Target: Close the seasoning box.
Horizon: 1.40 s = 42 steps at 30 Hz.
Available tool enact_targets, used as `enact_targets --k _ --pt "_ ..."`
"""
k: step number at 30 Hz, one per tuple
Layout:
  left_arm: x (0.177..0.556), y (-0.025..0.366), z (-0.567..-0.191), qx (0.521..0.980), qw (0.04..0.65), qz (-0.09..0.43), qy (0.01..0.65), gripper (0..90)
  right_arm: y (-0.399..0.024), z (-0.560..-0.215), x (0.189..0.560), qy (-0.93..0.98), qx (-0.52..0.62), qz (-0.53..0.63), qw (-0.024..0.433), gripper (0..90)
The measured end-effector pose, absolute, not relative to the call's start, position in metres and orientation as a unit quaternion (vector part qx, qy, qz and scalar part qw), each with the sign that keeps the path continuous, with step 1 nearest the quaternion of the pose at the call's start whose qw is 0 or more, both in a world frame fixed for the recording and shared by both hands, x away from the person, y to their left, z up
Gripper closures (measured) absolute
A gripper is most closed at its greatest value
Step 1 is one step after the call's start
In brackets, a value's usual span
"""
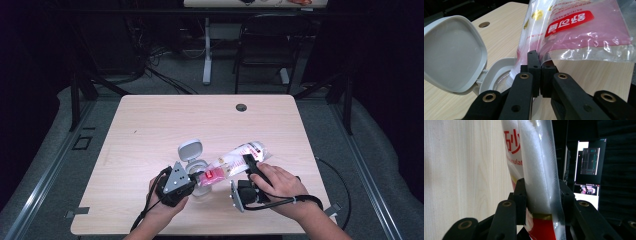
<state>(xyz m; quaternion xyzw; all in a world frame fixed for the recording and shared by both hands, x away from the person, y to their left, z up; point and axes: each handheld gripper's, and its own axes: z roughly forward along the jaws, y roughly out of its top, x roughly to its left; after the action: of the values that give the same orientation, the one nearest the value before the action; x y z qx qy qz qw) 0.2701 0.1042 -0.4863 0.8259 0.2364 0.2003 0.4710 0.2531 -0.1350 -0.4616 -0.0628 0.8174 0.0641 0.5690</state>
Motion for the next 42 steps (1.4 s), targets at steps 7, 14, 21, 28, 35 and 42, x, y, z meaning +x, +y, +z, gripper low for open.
enact_targets --k 7,14,21,28,35,42 --pt "0.271 0.105 -0.487 0.825 0.474 0.198 0.237 89.3 -0.134 -0.459 0.251 0.821 -0.057 0.057 0.566 67.9" --pt "0.271 0.106 -0.486 0.826 0.475 0.193 0.236 89.3 -0.133 -0.458 0.249 0.822 -0.056 0.058 0.564 68.7" --pt "0.272 0.106 -0.486 0.826 0.476 0.188 0.235 89.3 -0.133 -0.456 0.248 0.822 -0.054 0.057 0.564 69.1" --pt "0.273 0.105 -0.485 0.827 0.477 0.186 0.233 89.5 -0.133 -0.452 0.248 0.818 -0.063 0.055 0.569 69.6" --pt "0.274 0.106 -0.485 0.825 0.482 0.174 0.238 89.5 -0.132 -0.45 0.248 0.823 -0.053 0.064 0.562 70.2" --pt "0.274 0.106 -0.484 0.825 0.482 0.171 0.24 89.5 -0.131 -0.447 0.248 0.825 -0.051 0.067 0.559 70.8"
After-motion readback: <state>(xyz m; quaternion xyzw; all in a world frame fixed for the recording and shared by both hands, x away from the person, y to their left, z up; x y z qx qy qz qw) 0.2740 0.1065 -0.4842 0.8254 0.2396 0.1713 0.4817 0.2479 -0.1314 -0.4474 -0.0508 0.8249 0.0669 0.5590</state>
